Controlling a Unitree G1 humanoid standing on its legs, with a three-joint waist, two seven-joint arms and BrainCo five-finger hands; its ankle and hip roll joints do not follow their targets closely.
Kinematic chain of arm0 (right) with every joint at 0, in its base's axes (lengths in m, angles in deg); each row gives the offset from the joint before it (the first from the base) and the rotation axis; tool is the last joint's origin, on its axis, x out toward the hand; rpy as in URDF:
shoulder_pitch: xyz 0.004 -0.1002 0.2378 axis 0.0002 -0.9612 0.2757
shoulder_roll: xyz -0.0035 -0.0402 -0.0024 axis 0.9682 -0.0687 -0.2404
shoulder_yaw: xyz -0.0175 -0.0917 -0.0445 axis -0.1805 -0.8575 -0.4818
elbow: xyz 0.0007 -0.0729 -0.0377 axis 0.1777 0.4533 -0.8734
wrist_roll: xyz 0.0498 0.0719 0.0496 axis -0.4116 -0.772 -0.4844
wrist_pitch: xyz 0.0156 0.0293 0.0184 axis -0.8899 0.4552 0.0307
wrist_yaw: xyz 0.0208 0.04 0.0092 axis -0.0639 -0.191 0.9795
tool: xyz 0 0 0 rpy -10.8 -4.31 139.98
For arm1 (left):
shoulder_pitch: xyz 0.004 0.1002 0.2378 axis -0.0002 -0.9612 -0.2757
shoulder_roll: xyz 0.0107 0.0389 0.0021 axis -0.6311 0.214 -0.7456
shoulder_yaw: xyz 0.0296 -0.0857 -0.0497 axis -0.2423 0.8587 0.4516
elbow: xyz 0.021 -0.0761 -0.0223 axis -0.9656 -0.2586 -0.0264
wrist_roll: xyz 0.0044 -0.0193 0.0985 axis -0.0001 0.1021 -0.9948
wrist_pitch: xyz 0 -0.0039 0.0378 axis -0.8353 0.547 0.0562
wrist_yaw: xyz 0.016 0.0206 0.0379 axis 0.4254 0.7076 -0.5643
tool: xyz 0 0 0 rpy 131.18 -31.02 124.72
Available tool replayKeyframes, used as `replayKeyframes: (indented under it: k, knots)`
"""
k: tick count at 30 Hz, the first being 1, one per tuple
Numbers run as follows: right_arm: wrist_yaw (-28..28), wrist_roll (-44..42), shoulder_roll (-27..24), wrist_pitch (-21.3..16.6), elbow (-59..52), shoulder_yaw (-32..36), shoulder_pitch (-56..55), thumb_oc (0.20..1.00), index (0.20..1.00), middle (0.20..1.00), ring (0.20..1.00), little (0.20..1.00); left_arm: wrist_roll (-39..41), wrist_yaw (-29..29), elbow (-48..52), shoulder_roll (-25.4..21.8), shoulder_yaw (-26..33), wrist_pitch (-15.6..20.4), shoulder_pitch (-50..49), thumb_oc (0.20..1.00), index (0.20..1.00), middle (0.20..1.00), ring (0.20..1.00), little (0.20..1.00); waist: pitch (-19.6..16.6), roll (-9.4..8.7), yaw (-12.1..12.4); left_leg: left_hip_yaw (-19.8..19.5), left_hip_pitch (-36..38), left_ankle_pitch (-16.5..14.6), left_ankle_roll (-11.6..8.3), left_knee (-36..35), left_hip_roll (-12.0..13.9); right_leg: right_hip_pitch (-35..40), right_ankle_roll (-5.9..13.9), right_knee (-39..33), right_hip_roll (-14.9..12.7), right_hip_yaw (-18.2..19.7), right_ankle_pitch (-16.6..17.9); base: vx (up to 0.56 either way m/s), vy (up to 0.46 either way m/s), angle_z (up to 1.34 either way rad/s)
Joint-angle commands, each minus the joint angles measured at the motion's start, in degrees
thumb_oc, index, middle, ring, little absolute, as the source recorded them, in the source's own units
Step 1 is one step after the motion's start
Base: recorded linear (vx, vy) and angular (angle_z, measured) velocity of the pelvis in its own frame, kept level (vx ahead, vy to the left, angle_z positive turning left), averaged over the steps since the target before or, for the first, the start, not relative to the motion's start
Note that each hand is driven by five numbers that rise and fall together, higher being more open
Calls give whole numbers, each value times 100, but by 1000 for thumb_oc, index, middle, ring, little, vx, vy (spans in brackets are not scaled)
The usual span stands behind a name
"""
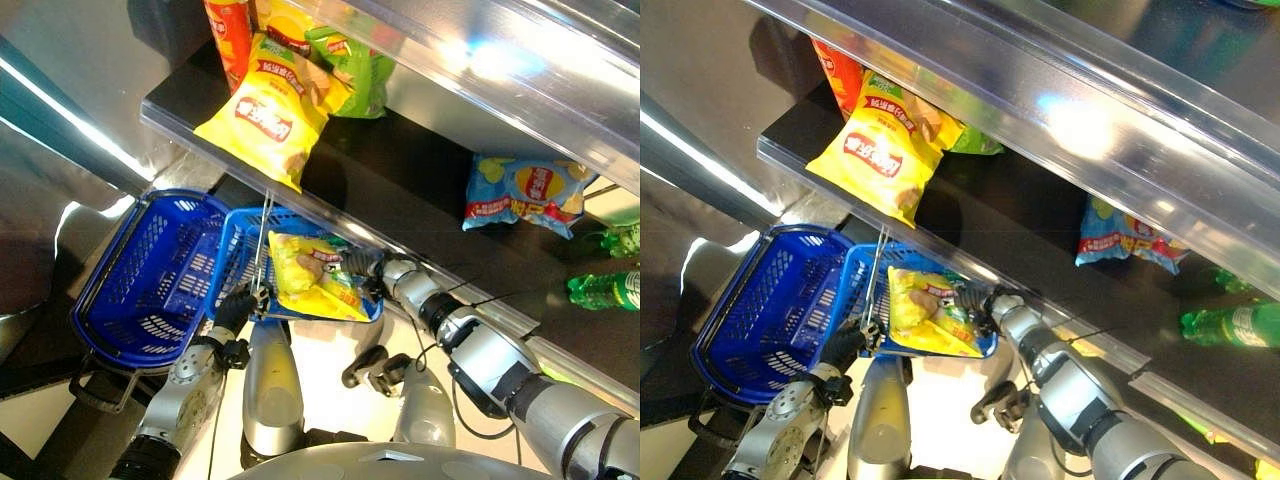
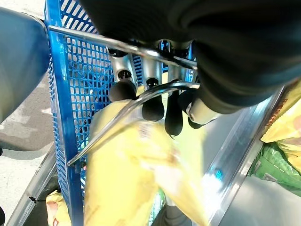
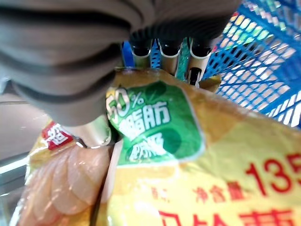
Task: Pick up the snacks into the basket
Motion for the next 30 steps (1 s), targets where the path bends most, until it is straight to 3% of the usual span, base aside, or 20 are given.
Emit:
replayKeyframes:
  k: [1, 4, 7, 14, 15, 30]
  knots:
    - [-365, 218, -85, -219, 423, 454, 610, 200, 200, 200, 200, 200, 818, -293, 2067, -17, -159, 676, -174, 200, 200, 200, 200, 200, -513, 269, 381, -11, 249, 164, 141, -351, 133, -225, 973, -157, -228, 179, 1475, 6, 11, 5]
    - [-558, 565, 42, -216, 603, 528, 755, 200, 200, 200, 200, 200, 991, -261, 2240, -3, -257, 624, -94, 200, 200, 200, 200, 200, -517, 313, 423, -56, 230, 160, 165, -342, 103, -224, 968, -135, -225, 173, 1474, -1, 14, 5]
    - [-1124, 1595, 134, -224, 831, 410, 1028, 200, 200, 200, 200, 200, 1190, -109, 2553, -23, -384, 639, 29, 200, 200, 200, 200, 200, -504, 379, 469, -99, 197, 142, 203, -337, 40, -237, 982, -127, -235, 162, 1497, -16, 20, 4]
    - [-1276, 2135, 301, -195, 757, 284, 974, 200, 200, 200, 200, 200, 1234, -4, 2669, 10, -505, 708, 192, 200, 200, 200, 200, 200, -465, 429, 484, -167, 143, 132, 227, -298, -11, -257, 990, -104, -253, 174, 1502, -7, 18, 8]
    - [-1303, 2092, 326, -197, 767, 323, 941, 1000, 1000, 1000, 1000, 1000, 1243, 8, 2649, 16, -530, 716, 230, 200, 200, 200, 200, 200, -461, 435, 481, -173, 126, 134, 226, -289, -23, -255, 987, -109, -253, 169, 1498, -3, 14, 5]
    - [-1029, 960, 368, -400, 36, 225, 626, 1000, 1000, 1000, 1000, 1000, 1257, 120, 2496, 49, -539, 816, 268, 200, 200, 200, 200, 200, -411, 346, 342, -143, 134, 99, 252, -254, -96, -296, 967, -68, -315, 252, 1535, 0, 2, 0]
